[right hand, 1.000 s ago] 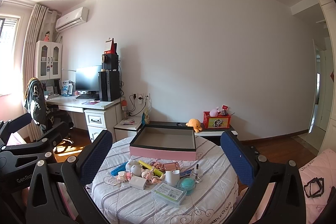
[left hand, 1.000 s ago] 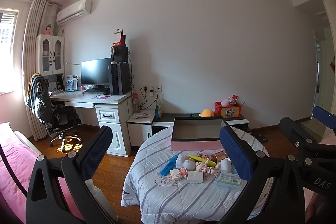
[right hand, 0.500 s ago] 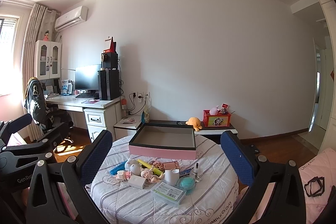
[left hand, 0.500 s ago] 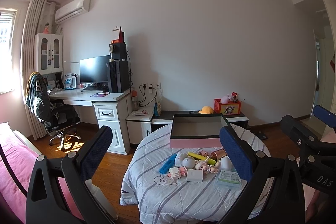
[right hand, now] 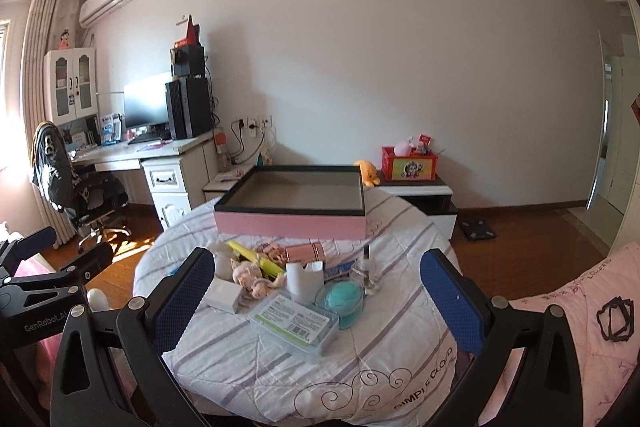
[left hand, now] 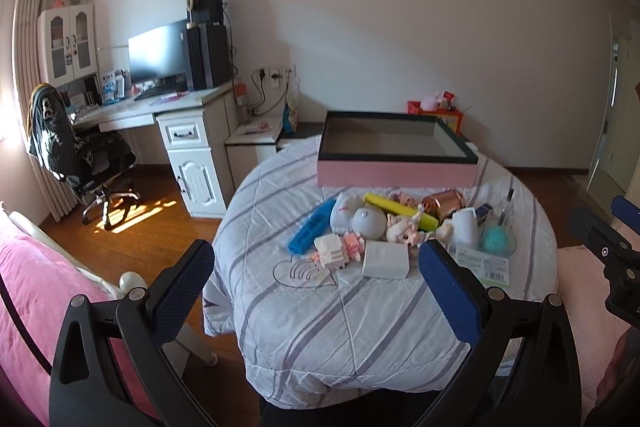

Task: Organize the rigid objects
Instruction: 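Reach the left tool to the blue highlighter while the right tool reaches the glass bottle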

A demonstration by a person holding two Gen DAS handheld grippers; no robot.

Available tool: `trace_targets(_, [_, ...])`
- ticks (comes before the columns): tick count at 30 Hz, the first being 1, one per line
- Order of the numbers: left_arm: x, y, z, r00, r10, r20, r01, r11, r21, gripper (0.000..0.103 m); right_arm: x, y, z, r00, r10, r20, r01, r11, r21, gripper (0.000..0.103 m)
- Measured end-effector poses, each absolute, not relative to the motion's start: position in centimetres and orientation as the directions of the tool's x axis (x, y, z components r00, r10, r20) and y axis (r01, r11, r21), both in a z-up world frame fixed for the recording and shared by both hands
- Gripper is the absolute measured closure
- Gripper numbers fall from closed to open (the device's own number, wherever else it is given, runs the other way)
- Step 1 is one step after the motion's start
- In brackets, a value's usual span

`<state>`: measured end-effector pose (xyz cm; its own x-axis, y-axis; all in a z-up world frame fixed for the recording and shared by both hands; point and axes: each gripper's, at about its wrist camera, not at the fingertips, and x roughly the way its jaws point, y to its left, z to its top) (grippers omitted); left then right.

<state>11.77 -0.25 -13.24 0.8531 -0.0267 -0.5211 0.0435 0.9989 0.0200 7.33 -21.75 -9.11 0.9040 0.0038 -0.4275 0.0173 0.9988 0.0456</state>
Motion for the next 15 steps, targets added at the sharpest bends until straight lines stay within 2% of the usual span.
trace_targets(6, [15.5,-1.7,-17.2,0.787,-0.038,-0.616,0.066,0.998,0.022,0.000,11.0,-23.9,-14.2,0.837,0.008,-0.547,0.042,0.996,0.079,0.000])
trace_targets(15, [18.9,-0.6,-19.7,0.738,-0.006,-0.675,0.032,0.999,0.026,0.000,14.3,-25.5,-17.5,0.793,0.011,-0.609,0.070,0.991,0.110,0.000])
